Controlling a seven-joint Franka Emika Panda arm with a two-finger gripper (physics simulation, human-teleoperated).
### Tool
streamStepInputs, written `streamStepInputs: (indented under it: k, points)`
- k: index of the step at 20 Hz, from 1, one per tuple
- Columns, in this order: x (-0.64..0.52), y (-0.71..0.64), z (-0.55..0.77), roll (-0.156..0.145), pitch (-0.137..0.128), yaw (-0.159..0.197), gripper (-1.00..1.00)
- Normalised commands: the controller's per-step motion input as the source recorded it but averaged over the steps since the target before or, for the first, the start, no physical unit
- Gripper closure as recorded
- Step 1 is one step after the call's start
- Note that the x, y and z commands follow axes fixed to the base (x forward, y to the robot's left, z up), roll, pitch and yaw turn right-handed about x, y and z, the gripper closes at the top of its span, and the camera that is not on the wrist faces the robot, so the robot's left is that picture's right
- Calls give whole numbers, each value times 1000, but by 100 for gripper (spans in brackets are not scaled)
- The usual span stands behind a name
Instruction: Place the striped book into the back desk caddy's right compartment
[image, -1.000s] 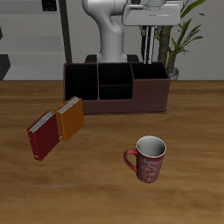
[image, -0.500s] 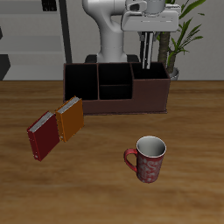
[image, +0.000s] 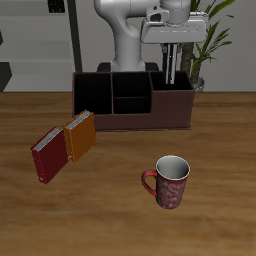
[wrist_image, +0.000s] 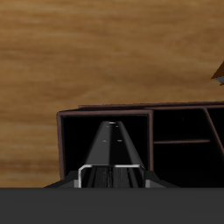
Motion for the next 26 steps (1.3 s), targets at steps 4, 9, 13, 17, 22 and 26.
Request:
streamStepInputs:
  k: [4, 9, 13, 17, 22, 26]
  points:
    - [51, -8, -193, 1, 28, 7, 100]
    - [35, -29, -167, -10, 13, -4, 100]
    - [13, 22, -145, 6, 22, -3, 100]
    - [-16, 54, -283, 14, 43, 2, 100]
    - [-36, 35, -182, 23, 25, -2, 100]
    - [-12, 61, -148, 9, 8, 8, 100]
